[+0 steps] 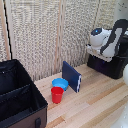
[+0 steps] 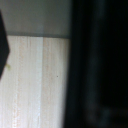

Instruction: Please move the gripper into proximity with the fryer handle. Once close enough, gingerly grasp the handle and gently tug the fryer basket open in your direction.

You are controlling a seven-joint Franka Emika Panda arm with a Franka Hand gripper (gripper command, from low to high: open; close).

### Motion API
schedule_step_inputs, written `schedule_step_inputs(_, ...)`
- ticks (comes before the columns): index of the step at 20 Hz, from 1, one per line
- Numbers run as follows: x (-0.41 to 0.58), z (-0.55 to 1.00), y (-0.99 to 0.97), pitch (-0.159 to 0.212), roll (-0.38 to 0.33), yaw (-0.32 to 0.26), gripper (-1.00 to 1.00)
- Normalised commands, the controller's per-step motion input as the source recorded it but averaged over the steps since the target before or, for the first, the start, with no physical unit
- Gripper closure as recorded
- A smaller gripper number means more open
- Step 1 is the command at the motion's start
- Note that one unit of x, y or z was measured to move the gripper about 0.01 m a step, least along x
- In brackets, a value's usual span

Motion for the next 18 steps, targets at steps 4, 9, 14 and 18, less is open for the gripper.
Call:
schedule_step_inputs(4,0.006,0.00,0.04,0.064,0.084,-0.012,1.00)
schedule_step_inputs(9,0.001,0.14,0.20,0.168,0.230,-0.067,1.00)
schedule_step_inputs(14,0.000,0.03,0.39,0.163,0.334,-0.060,1.00)
schedule_step_inputs(18,0.000,0.06,0.41,0.117,0.337,-0.091,1.00)
